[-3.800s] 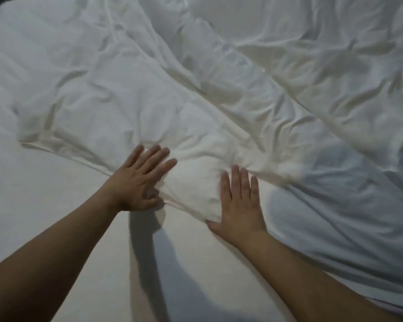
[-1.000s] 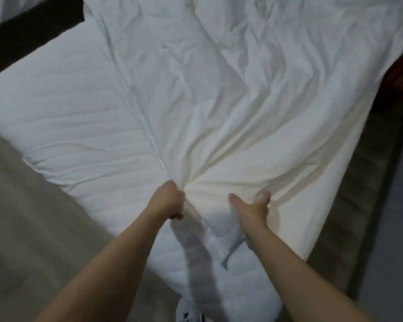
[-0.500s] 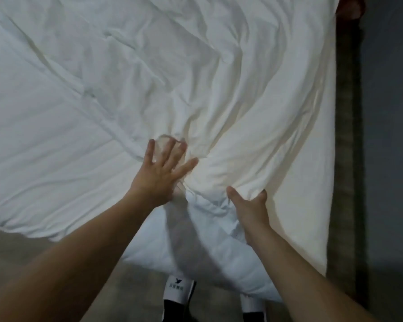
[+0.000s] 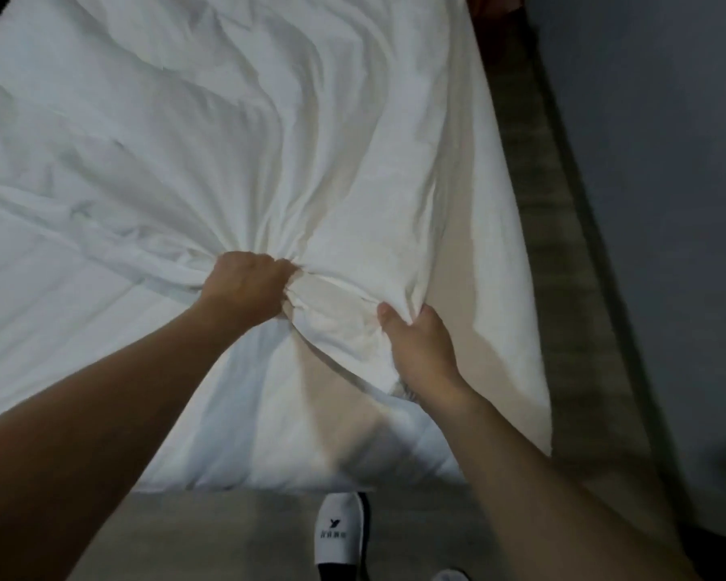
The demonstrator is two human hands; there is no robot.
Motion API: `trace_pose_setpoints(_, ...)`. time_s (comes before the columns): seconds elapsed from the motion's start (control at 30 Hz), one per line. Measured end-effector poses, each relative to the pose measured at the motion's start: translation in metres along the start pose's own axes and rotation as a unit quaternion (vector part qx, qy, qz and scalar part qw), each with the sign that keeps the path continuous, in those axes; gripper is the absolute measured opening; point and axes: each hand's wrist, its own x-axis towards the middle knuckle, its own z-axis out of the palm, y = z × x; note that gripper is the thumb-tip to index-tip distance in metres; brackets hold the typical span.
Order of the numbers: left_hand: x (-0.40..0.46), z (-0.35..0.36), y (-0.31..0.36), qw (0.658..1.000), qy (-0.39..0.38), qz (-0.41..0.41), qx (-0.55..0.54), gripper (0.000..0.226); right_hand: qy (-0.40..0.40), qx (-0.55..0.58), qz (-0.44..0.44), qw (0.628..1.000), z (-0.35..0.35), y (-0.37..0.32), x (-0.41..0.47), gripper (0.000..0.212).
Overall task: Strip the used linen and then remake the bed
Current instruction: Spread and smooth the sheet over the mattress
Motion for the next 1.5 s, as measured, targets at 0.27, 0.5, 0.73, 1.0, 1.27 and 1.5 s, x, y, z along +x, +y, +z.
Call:
trace_pose_setpoints(0.27, -0.053, -0.081, 0.165, 0.996, -0.055, 0.059, -0.022, 0.021, 0.063, -0.008, 0.056, 0.996, -0.159, 0.066, -0.026, 0.048)
trace_pose_setpoints(0.5, -0.071, -0.018, 0.235, 0.991, -0.105, 0.025, -0.081, 0.058, 0.070, 0.015, 0.130, 0.989, -0.217, 0.121, -0.034, 0.039)
trace_pose_setpoints(0.73, -0.048, -0.094, 0.158, 0.961, 0.119, 0.107, -0.225, 0.030, 0.055, 0.201, -0.069, 0.976, -0.226, 0.051, -0.027, 0.006)
trace_pose_setpoints(1.0, -0.057, -0.042, 0.184, 0.927, -0.217, 0.177, -0.250, 0.024, 0.026, 0.093, 0.111, 0.989, -0.237, 0.101, -0.014, 0.019)
trace_pose_setpoints(1.27, -0.023, -0.094, 0.154, 0.936, 0.122, 0.064, -0.325, 0.036, 0.050, 0.057, -0.040, 0.996, -0.221, 0.048, -0.006, 0.025)
trace_pose_setpoints(1.5, -0.044, -0.112, 0.172, 0.938, 0.144, 0.116, -0.293, 0.033, 0.071, -0.022, -0.019, 0.997, -0.203, 0.071, 0.029, 0.035)
